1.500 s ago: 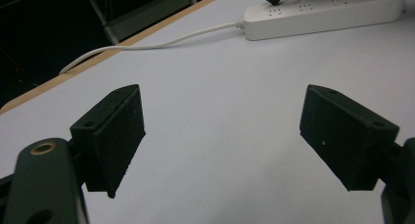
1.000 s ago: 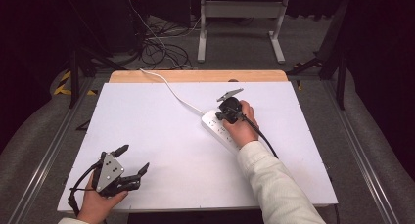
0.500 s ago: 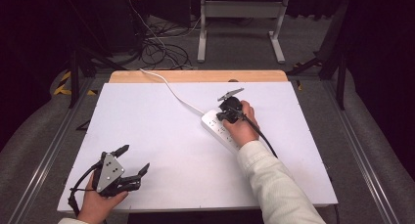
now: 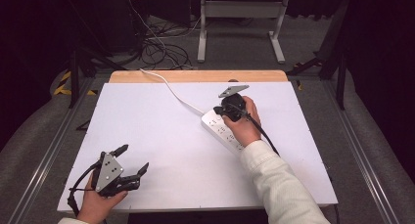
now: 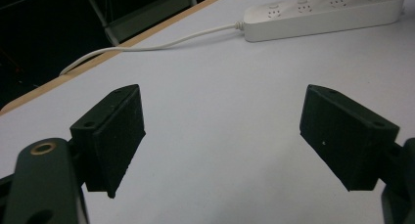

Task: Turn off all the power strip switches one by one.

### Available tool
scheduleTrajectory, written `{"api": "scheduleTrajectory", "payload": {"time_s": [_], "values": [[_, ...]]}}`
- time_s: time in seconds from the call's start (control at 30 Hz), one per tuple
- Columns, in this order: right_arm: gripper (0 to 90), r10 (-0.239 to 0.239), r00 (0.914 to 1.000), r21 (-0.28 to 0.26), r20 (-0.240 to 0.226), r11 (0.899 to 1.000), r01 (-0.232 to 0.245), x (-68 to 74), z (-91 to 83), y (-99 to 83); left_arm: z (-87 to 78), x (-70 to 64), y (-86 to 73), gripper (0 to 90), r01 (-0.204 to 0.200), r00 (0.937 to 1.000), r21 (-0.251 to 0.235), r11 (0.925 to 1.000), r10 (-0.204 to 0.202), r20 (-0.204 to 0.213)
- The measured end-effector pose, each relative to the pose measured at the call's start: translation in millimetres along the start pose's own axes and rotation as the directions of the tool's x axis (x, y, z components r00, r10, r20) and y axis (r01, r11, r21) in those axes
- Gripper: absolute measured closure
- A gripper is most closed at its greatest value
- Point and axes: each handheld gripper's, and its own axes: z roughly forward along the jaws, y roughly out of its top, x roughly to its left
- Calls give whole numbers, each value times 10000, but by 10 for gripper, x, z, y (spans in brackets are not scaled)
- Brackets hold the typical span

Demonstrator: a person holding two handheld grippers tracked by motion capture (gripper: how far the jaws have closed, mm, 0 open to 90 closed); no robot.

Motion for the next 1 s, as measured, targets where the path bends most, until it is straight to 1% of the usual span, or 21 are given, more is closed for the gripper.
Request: {"api": "scheduleTrajectory", "payload": {"time_s": [0.03,0.07,0.13,0.17,0.2,0.23,0.3,0.33,0.37,0.4,0.43,0.5,0.53,0.57,0.63,0.8,0.9,1.0], "values": [[900,9,10000,-66,-25,10000,-10,5,-21,5,1,-5,0,176,35,10000,-4,10000,-35,7],[858,-24,10000,-119,-36,9999,24,8,-42,11,0,-4,2,176,-8,10000,-18,10000,8,-24],[825,-60,9999,-315,-95,9995,57,17,-77,27,0,-5,4,176,-4,10000,-19,10000,4,-27],[812,-14,9999,-328,-172,9995,9,25,-93,36,0,-4,3,176,4,10000,-20,10000,-4,-26],[786,-168,9998,-417,-99,9990,164,28,-113,44,0,-3,2,176,11,10000,-12,10000,-11,-13],[752,-190,9998,-548,-86,9983,185,32,-132,50,1,0,2,176,16,10000,-23,10000,-16,-15],[671,-45,9995,-773,-323,9970,20,24,-155,54,3,0,1,176,63,10000,-26,10000,-63,0],[650,-8,9996,-879,-299,9961,-18,26,-169,54,3,0,1,176,71,10000,-20,10000,-71,10],[608,-74,9995,-953,-294,9954,45,31,-189,56,3,0,0,176,63,10000,-18,10000,-63,12],[548,-199,9996,-1050,-184,9943,178,34,-211,60,2,0,-1,176,65,10000,-19,10000,-64,15],[506,-135,9998,-1085,-153,9940,118,38,-232,62,2,3,0,176,37,10000,-14,10000,-37,8],[494,163,9993,-1132,-345,9934,-201,37,-281,59,2,5,0,176,74,10000,-24,10000,-74,8],[470,204,9992,-1190,-351,9926,-244,38,-308,61,0,4,0,176,95,10000,-20,10000,-95,19],[438,174,9994,-1317,-315,9911,-214,39,-333,62,-1,4,1,176,87,10000,-24,10000,-87,10],[407,105,9994,-1550,-319,9878,-153,44,-381,63,1,2,4,176,94,10000,-32,10000,-93,13],[324,2,9991,-1789,-422,9838,-77,74,-489,52,4,-2,5,176,97,9999,-26,9999,-97,26],[263,-90,9995,-1924,-290,9813,33,90,-564,30,1,3,0,176,104,9999,-14,9999,-104,-1],[195,-185,9997,-2195,-186,9755,140,96,-655,-10,-2,5,1,175,141,9999,-30,9999,-141,-1]]}}
